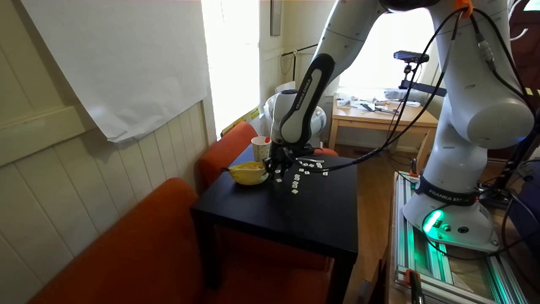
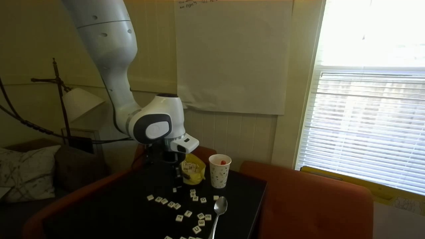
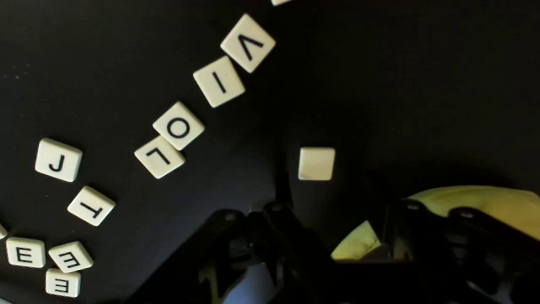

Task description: Put one letter block inside the yellow bag

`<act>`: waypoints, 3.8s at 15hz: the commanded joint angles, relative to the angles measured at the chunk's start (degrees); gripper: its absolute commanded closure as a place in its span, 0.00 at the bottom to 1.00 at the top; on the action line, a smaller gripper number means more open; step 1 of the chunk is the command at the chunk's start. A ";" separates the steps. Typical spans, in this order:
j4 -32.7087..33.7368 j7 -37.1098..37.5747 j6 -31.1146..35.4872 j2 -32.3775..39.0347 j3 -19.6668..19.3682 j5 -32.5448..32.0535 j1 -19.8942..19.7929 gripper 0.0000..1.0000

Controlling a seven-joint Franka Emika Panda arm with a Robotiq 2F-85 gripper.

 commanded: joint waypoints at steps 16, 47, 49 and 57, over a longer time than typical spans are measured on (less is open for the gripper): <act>1.51 -1.98 -3.96 1.32 -1.44 1.14 1.88 0.90; 2.56 -5.44 23.57 3.63 -4.04 5.40 9.07 0.53; 1.74 -6.92 24.23 1.92 -2.43 6.09 7.83 0.40; -8.93 -14.38 -5.76 -20.11 1.68 3.29 0.24 0.00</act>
